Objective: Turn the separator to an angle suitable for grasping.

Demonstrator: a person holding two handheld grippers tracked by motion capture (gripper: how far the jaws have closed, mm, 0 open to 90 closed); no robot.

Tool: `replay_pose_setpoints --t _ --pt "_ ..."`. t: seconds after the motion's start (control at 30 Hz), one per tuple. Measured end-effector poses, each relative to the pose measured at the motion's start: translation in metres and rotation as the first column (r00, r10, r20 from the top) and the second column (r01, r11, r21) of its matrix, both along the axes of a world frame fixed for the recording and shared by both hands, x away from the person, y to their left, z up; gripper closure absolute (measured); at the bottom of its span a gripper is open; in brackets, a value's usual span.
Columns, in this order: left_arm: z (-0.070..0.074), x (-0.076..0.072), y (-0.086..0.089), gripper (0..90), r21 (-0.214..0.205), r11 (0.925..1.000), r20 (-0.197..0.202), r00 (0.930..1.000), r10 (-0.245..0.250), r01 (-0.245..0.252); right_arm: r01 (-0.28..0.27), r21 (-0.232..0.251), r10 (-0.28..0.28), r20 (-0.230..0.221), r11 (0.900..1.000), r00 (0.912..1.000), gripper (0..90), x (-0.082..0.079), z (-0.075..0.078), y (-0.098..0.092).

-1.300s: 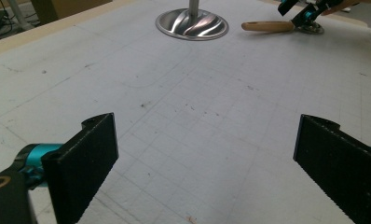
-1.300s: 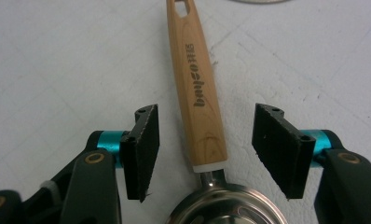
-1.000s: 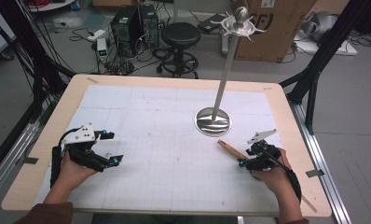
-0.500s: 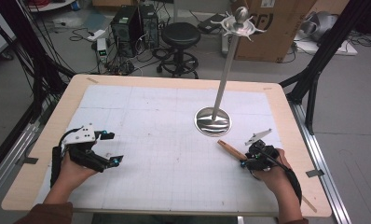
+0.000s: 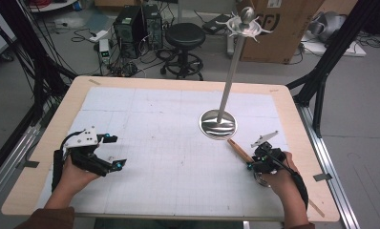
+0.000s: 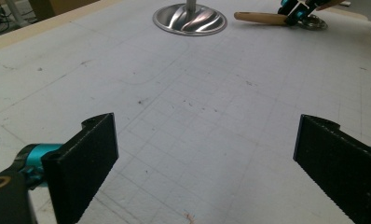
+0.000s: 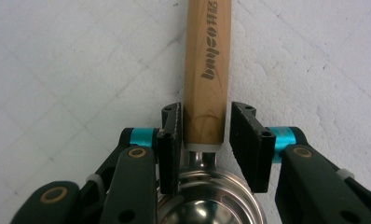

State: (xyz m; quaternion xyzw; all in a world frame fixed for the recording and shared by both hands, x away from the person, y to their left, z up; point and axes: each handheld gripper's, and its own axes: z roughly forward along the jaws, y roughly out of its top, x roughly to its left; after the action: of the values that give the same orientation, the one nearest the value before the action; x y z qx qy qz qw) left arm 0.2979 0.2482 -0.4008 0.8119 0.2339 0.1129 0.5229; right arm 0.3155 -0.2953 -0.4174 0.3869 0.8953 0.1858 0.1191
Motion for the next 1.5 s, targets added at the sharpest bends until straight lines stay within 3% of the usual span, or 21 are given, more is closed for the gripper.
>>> replay_pose_setpoints --t 0.3,0.4,0.63,0.8,1.03,1.4,1.5 --pt "0.000 0.000 0.000 6.9 0.007 1.0000 0.000 1.0000 -0.002 0.002 -0.006 -0.019 0.006 -0.013 0.9998 0.9999 65.2 0.002 -0.001 0.003" --pt "-0.001 0.000 -0.001 6.9 0.012 0.9999 0.001 1.0000 -0.001 0.001 0.000 -0.037 -0.001 -0.017 0.9993 0.9998 61.7 0.004 0.000 0.004" --pt "-0.001 0.000 -0.003 6.9 0.017 0.9998 0.001 1.0000 -0.004 0.004 0.026 -0.058 -0.030 -0.073 0.9980 0.9969 61.9 0.009 0.001 0.008" --pt "-0.002 0.000 -0.005 6.9 0.018 0.9998 -0.002 0.9999 -0.010 0.010 0.021 -0.029 -0.023 -0.095 0.9994 0.9952 66.1 0.011 0.001 0.005" --pt "-0.002 0.000 -0.004 6.9 0.022 0.9997 -0.001 1.0000 -0.009 0.009 0.001 -0.024 -0.003 -0.082 0.9997 0.9966 68.5 0.010 0.001 0.005" --pt "-0.001 0.000 -0.002 7.0 0.017 0.9998 -0.002 1.0000 -0.006 0.006 -0.020 0.026 0.022 -0.066 0.9995 0.9976 68.7 0.006 0.002 0.000" --pt "-0.001 0.000 -0.002 6.9 0.017 0.9998 0.000 1.0000 -0.005 0.005 -0.028 0.063 0.031 -0.048 0.9976 0.9984 68.8 0.005 0.005 0.000"
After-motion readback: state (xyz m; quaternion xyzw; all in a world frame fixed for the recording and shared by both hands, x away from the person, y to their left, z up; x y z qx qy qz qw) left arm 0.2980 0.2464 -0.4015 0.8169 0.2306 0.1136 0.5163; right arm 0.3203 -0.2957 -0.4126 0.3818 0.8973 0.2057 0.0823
